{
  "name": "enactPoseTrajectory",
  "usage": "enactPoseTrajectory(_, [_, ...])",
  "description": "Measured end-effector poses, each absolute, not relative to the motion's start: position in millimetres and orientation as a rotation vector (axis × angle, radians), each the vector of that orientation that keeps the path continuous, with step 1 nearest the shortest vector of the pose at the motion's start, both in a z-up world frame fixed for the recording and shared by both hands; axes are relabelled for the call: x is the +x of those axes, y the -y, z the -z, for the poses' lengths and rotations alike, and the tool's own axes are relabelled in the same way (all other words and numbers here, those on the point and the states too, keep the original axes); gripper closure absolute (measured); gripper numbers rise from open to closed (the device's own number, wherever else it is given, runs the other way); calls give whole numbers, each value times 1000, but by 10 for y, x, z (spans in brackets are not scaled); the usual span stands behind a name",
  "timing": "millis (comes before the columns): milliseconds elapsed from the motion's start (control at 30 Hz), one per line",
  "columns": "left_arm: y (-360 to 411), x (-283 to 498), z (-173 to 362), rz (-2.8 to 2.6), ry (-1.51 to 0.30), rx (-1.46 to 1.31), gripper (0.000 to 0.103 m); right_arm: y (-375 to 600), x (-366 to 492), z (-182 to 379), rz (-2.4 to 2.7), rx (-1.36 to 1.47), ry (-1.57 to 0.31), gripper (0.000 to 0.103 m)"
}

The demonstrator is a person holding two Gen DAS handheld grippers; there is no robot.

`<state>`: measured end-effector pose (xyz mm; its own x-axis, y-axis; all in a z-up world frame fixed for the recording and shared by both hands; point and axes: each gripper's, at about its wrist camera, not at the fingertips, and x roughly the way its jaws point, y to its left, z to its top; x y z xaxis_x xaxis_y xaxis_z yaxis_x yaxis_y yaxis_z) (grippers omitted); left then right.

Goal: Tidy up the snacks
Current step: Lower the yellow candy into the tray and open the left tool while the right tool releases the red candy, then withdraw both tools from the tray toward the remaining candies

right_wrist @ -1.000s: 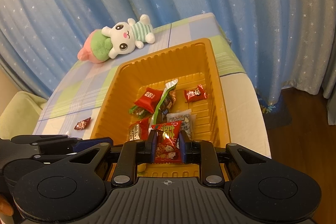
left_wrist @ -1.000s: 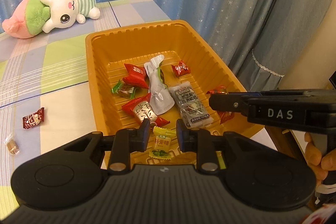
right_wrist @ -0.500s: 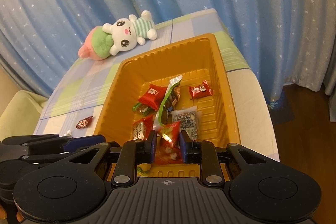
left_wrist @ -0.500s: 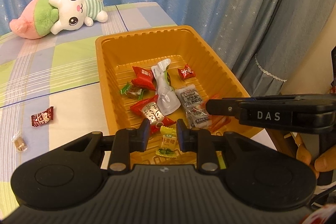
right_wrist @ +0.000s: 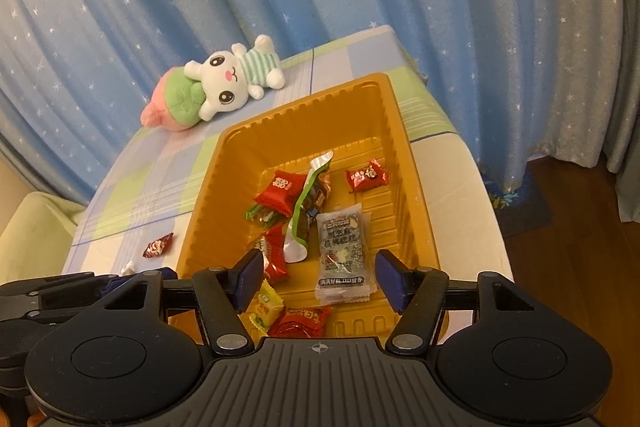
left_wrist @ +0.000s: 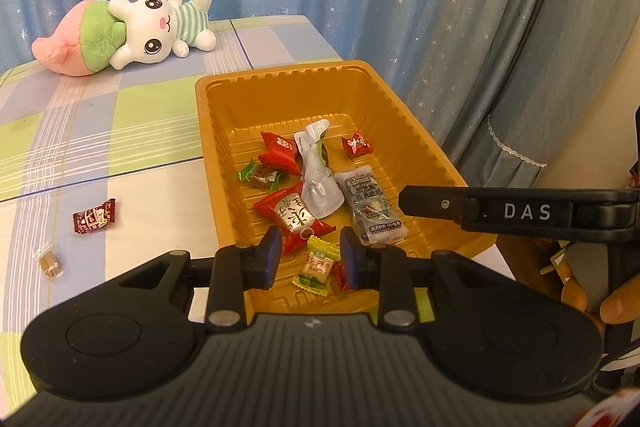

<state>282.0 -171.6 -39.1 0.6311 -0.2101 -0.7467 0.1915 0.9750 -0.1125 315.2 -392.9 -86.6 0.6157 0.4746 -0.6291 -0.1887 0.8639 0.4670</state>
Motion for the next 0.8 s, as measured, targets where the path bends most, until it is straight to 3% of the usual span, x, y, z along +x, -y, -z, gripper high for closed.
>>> enactPoseTrajectory(800, [1284,2342,145,188,-798,-95,72,3735,2765,697,-412,385,-808,32])
